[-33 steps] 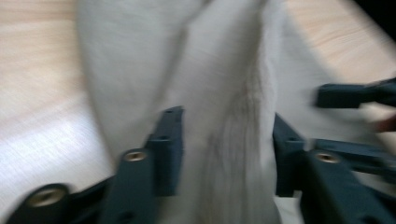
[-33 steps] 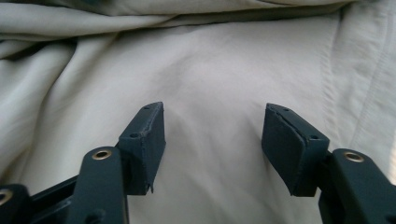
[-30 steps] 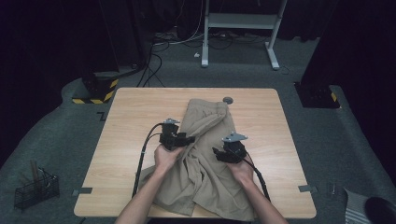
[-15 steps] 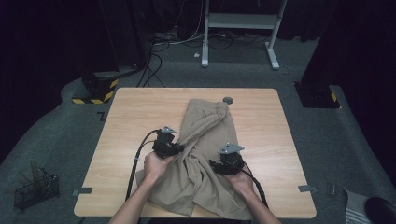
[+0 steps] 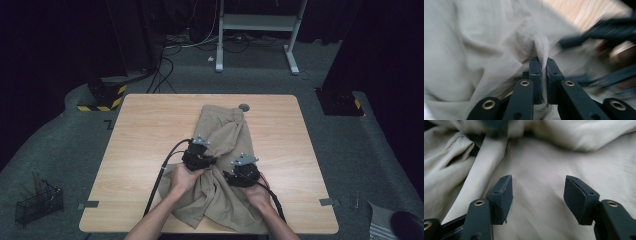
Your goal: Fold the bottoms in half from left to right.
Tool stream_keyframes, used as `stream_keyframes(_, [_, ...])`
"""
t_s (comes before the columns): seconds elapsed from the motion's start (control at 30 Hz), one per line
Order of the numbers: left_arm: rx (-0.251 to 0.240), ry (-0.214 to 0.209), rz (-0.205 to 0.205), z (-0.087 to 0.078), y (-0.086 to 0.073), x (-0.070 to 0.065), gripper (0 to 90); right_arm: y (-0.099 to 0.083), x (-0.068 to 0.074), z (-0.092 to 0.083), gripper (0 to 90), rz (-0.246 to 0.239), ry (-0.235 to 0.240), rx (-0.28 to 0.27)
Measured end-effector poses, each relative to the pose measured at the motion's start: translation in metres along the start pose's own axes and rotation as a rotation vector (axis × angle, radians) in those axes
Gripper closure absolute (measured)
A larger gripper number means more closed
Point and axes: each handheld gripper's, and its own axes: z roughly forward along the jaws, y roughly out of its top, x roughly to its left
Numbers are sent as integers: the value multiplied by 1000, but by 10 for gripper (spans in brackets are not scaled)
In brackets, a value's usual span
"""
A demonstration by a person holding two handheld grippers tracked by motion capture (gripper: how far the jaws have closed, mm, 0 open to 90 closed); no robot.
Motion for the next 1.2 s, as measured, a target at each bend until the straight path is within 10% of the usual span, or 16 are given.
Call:
stream_keyframes(0.3, [21, 101, -12, 17, -7, 22, 867, -15, -16, -7, 403, 56, 5, 14])
stream_keyframes(0.53, [4, 115, -154, 8, 12, 60, 883, 16, -28, 31, 402, 62, 5, -4])
stream_keyframes(0.73, [-116, -32, -62, -13, 36, 19, 878, 26, -28, 41, 403, 71, 0, -3])
stream_keyframes(0.93, [-35, 26, -23, 10, 30, 15, 625, 16, -27, 29, 412, 63, -27, -13])
stream_keyframes(1.2, [-162, 64, -53, -50, 7, 24, 383, -5, -25, -13, 406, 83, -5, -37])
